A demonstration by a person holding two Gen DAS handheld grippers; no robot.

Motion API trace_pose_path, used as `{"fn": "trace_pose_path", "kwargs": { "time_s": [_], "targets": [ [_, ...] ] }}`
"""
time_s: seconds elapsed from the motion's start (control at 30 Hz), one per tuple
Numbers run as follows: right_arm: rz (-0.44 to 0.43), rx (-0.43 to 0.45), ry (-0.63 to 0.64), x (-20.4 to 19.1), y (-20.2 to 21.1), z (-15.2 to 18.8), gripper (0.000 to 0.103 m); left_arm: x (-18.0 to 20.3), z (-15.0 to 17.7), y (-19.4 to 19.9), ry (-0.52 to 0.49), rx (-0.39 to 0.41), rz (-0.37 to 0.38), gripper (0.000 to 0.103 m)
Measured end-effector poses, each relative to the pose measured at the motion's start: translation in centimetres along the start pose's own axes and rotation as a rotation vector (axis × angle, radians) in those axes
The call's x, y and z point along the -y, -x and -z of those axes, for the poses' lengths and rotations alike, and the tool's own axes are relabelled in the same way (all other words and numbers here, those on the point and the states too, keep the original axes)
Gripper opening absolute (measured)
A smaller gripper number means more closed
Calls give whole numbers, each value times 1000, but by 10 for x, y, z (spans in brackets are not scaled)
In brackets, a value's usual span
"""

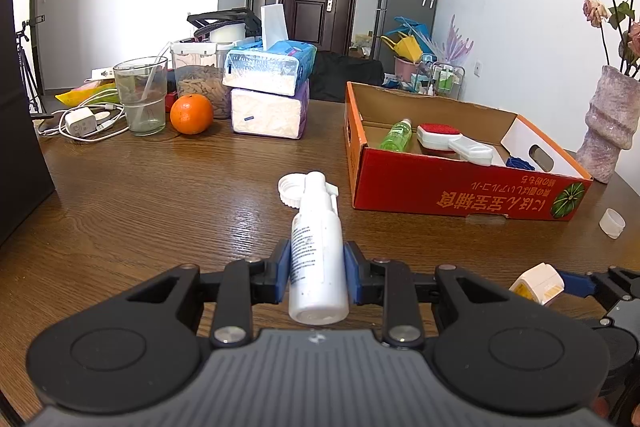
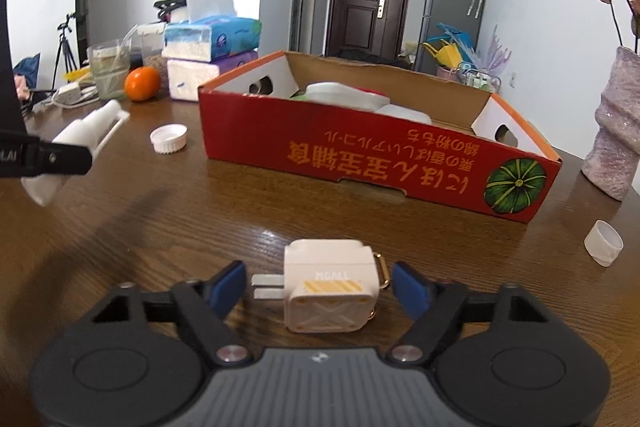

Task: Organize rigid objects
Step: 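Grasp the white spray bottle with the left gripper while the right grasps the white plug adapter, then lift the spray bottle and plug adapter and carry both over the box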

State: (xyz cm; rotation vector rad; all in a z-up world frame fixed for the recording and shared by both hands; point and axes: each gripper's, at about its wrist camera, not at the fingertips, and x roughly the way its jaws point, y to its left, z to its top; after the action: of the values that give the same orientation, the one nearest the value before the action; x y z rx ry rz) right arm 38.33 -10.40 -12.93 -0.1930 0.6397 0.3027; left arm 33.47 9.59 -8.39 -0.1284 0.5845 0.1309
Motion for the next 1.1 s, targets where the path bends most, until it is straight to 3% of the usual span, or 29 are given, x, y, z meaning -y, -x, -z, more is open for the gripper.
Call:
{"fn": "trace_pose_path", "kwargs": {
  "time_s": [0.53,1.1],
  "targets": [
    [7,49,-26,6,14,-2,66,3,2,-4,-3,1,-32,29],
    [34,222,-118,40,51,-32,66,43,-21,9,-13,59,6,29]
  ]
}}
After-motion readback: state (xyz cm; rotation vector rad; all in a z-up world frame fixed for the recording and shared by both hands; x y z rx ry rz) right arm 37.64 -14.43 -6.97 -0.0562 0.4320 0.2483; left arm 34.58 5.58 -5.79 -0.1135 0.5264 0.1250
